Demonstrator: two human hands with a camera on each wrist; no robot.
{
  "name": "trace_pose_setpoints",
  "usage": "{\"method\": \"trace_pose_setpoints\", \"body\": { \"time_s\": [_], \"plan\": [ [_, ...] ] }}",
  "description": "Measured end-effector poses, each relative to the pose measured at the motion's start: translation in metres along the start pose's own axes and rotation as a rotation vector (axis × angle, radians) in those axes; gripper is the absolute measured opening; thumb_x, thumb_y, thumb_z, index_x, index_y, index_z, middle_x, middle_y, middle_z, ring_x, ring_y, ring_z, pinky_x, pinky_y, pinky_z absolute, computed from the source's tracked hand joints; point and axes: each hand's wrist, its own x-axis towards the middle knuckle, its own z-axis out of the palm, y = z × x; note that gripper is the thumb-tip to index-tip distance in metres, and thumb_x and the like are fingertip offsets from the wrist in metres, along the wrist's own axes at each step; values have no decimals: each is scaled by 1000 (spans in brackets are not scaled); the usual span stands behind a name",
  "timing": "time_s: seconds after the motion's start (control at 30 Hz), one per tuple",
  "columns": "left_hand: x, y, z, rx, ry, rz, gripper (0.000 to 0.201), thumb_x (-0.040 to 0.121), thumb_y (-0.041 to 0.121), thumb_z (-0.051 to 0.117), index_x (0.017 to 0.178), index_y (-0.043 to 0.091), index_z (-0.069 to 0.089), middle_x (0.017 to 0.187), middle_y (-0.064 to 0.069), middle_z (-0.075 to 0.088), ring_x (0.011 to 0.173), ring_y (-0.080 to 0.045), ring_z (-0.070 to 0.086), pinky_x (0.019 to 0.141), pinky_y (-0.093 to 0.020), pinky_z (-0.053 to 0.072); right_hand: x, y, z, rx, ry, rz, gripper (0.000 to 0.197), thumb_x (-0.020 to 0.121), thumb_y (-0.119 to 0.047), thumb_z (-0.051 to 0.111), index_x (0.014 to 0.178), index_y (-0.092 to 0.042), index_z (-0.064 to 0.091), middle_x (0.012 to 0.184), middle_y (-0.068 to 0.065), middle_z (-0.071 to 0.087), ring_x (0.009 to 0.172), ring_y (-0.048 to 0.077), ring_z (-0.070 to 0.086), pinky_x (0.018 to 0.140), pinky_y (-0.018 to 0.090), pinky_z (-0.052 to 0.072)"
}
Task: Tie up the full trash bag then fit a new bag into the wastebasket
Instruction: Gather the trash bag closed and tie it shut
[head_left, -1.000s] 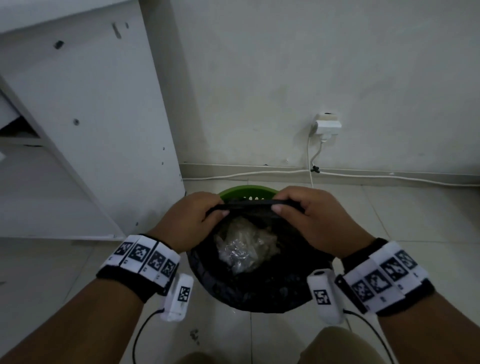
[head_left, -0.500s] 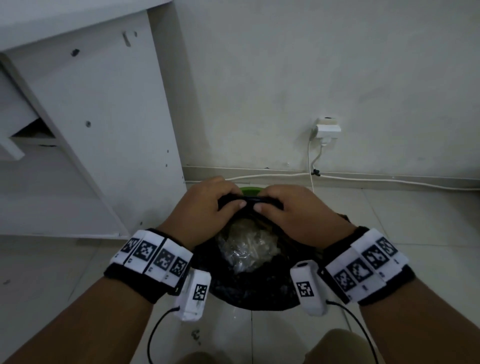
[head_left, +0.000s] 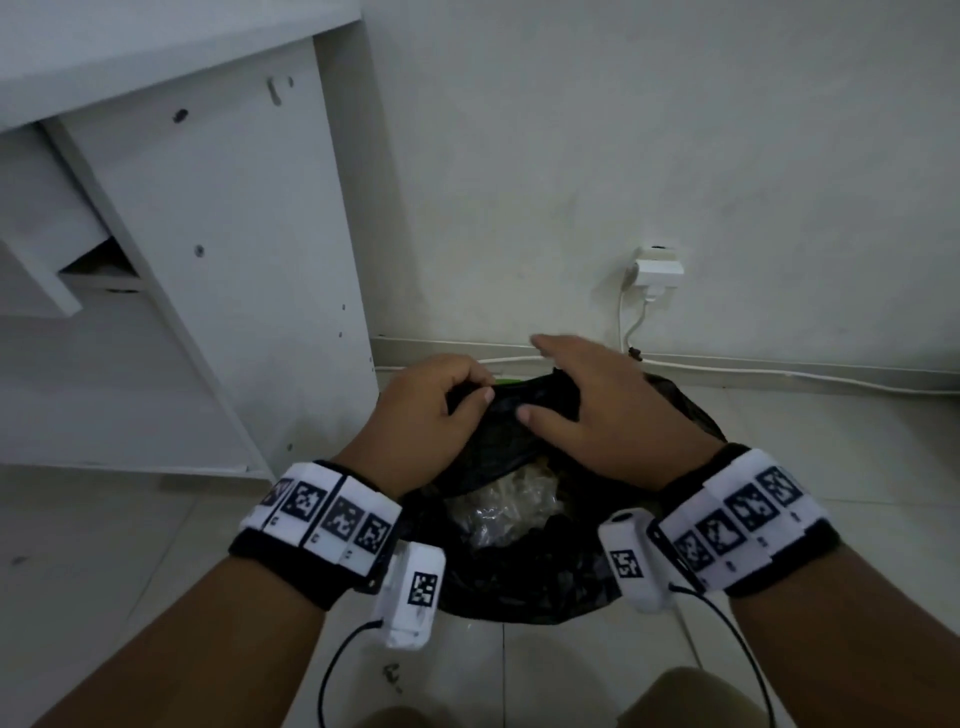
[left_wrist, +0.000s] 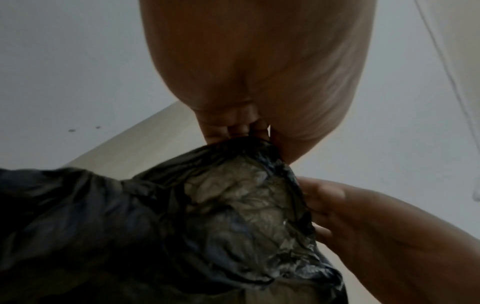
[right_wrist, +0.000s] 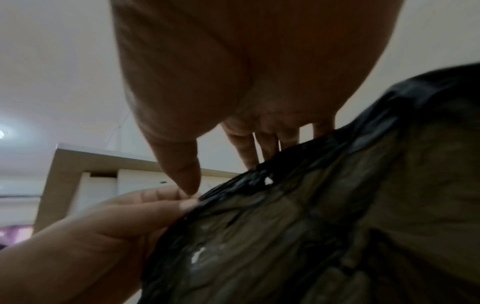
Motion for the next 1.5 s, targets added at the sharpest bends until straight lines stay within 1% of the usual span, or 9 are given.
{"method": "trace_pose_setpoints", "body": {
  "time_s": [0.2, 0.3, 0.4, 0.67, 0.9, 1.13, 1.3, 1.4, 1.5],
  "plan": [
    [-7, -2, -9, -17, -88, -50, 13, 92, 27, 67, 81, 20, 69, 69, 10, 64, 64, 2, 58, 58, -11, 39, 9, -5, -8, 227, 33, -60, 14, 96, -25, 61, 88, -23, 72, 77, -14, 66, 80, 3, 60, 72, 22, 43],
    [-17, -23, -16, -87, -171, -154, 18, 94, 29, 64, 79, 20, 67, 69, 3, 67, 62, -7, 60, 63, -26, 47, 7, 12, -17, 153, 134, -108, 14, 96, -25, 61, 90, -22, 74, 82, -14, 69, 80, 3, 63, 78, 14, 44],
    [-23, -34, -20, -105, -154, -203, 15, 95, 26, 64, 81, 23, 68, 75, 2, 70, 72, -18, 66, 71, -36, 53, 10, 26, -18, -120, 173, -114, 24, 94, -34, 53, 90, -25, 75, 83, -8, 72, 78, 16, 67, 83, 39, 48],
    [-12, 7, -23, -36, 0, -48, 9, 92, 22, 66, 87, 21, 73, 79, 12, 68, 77, -2, 62, 68, -14, 45, 20, -25, 7, -59, 48, -76, 49, 92, -58, 38, 119, -28, 65, 113, -8, 69, 109, 13, 60, 106, 41, 34],
    [-33, -18, -29, -312, -186, -252, 22, 96, 25, 61, 82, 9, 67, 72, -2, 65, 66, -10, 56, 67, -31, 45, 27, -13, -14, 401, 7, 35, 15, 92, -28, 68, 85, -16, 75, 79, -2, 73, 66, -3, 60, 63, 8, 43],
    [-33, -9, -29, -213, -78, -192, 12, 95, 18, 62, 90, 17, 74, 83, 2, 74, 80, -16, 69, 76, -31, 54, 39, -13, -5, -410, 159, 91, 34, 95, -48, 46, 105, -32, 74, 105, -3, 68, 107, 22, 59, 106, 49, 29],
    [-20, 10, -35, -144, 59, -114, 16, 94, 17, 63, 87, 25, 75, 77, 12, 72, 74, -1, 66, 67, -14, 49, 37, -40, 0, -39, -88, -73, 52, 95, -53, 47, 142, -31, 47, 139, -6, 56, 133, 13, 45, 119, 46, 14],
    [-23, 5, -35, -210, 11, -174, 11, 92, 22, 66, 90, 23, 77, 81, 5, 75, 77, -9, 70, 74, -31, 56, 39, -40, -7, 180, -125, -83, 22, 98, -35, 57, 106, -22, 71, 97, -7, 72, 90, 4, 62, 87, 27, 43],
    [-34, -4, -32, -358, -115, -277, 10, 92, 19, 67, 88, 12, 72, 83, -13, 74, 74, -17, 67, 76, -46, 56, 43, -33, -11, 231, -79, -44, 18, 96, -29, 60, 88, -19, 73, 78, -11, 68, 73, 4, 60, 70, 24, 43]
  ]
}}
